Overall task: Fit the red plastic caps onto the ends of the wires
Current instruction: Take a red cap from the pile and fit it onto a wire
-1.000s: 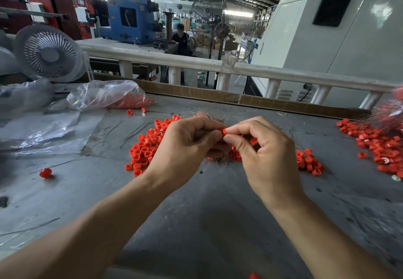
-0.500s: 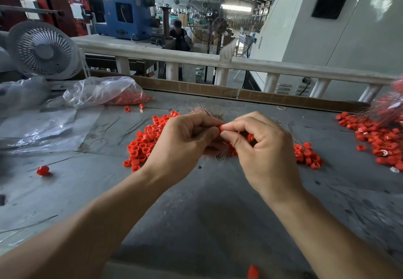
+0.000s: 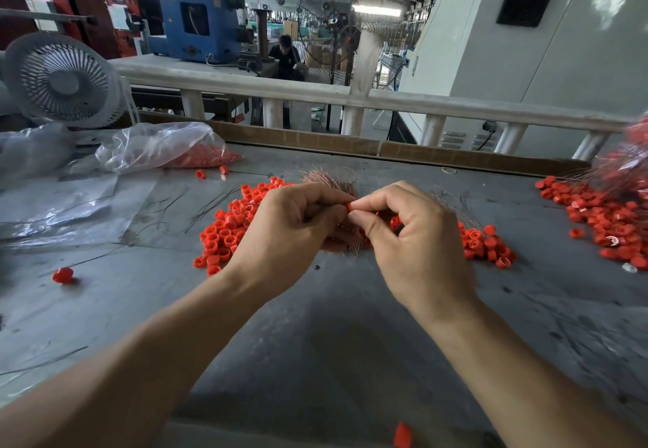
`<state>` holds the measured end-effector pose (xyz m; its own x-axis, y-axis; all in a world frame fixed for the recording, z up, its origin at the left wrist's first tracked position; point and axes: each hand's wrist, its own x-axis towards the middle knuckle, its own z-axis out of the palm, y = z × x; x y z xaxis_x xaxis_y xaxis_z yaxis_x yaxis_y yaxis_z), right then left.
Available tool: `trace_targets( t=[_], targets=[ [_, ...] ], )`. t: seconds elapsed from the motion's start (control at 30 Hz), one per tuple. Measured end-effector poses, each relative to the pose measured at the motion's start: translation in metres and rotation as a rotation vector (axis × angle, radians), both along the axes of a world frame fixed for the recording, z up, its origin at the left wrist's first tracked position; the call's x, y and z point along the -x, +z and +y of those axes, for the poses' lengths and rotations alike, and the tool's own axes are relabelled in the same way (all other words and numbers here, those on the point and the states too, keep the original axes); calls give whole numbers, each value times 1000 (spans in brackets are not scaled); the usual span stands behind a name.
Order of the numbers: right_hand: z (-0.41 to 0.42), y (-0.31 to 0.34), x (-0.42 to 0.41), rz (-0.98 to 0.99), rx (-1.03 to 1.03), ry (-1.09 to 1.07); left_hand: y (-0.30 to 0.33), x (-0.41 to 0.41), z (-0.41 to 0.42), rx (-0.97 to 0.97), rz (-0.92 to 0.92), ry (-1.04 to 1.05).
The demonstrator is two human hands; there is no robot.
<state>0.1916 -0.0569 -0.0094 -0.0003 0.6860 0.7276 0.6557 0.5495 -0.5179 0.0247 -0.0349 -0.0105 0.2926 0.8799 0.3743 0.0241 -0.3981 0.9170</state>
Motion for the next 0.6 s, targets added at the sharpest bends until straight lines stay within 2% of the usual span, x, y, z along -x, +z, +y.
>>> trace_targets(
  t=[0.6],
  targets=[
    [2, -1, -2, 12, 30, 31, -1, 2, 1, -17, 50, 10]
  ],
)
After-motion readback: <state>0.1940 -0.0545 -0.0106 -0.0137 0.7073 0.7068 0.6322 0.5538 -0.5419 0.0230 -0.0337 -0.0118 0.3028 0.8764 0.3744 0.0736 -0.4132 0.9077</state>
